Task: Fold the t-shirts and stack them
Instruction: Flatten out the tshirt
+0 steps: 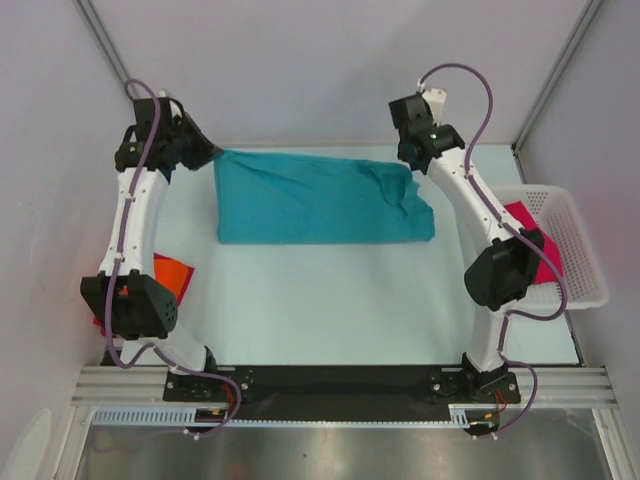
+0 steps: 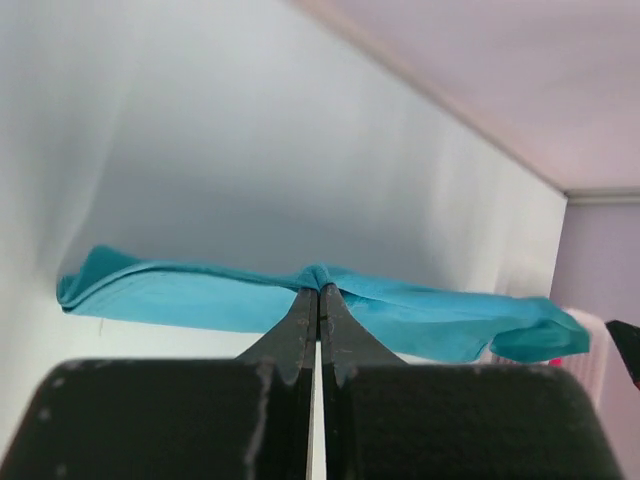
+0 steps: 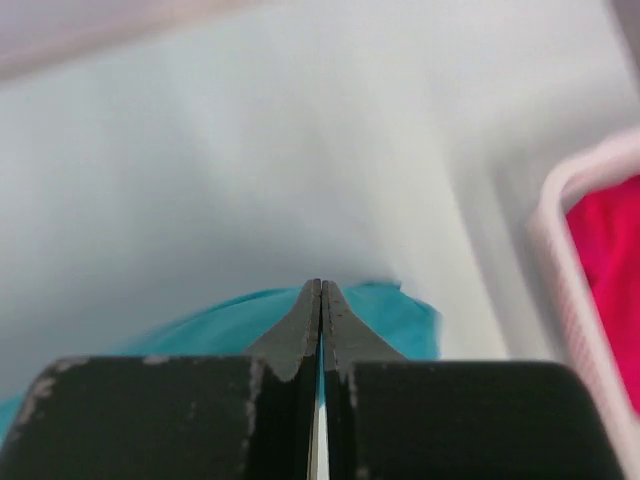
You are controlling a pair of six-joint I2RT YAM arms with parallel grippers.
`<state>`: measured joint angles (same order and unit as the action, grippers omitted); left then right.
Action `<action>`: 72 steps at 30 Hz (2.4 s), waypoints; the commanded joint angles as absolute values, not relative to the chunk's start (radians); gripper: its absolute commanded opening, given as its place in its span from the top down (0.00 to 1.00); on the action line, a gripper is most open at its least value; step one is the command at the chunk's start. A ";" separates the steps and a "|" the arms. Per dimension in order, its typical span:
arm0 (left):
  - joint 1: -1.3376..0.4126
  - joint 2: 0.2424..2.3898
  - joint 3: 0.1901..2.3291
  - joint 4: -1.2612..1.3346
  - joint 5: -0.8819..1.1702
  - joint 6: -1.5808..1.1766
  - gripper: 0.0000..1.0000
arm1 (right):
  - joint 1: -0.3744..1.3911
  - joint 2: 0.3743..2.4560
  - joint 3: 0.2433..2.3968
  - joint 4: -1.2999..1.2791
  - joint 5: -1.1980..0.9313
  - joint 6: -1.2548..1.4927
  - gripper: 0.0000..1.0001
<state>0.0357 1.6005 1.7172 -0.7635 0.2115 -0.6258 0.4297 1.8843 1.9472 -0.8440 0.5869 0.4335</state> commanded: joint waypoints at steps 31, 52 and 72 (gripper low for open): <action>0.088 1.481 1.847 -0.663 0.773 -0.621 1.00 | 0.546 1.873 1.994 -0.871 0.281 0.322 0.87; 0.046 0.888 1.287 -0.595 0.733 -0.767 1.00 | 0.443 2.075 1.861 -0.226 -0.670 0.669 0.64; -0.095 1.011 1.104 -0.249 0.824 -0.896 1.00 | 0.460 2.204 2.127 -0.442 -0.650 0.583 0.64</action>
<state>-0.0029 0.9844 1.0920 -0.4015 0.7471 -0.8585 0.4557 2.1777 2.0342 -0.4267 -0.5987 0.5915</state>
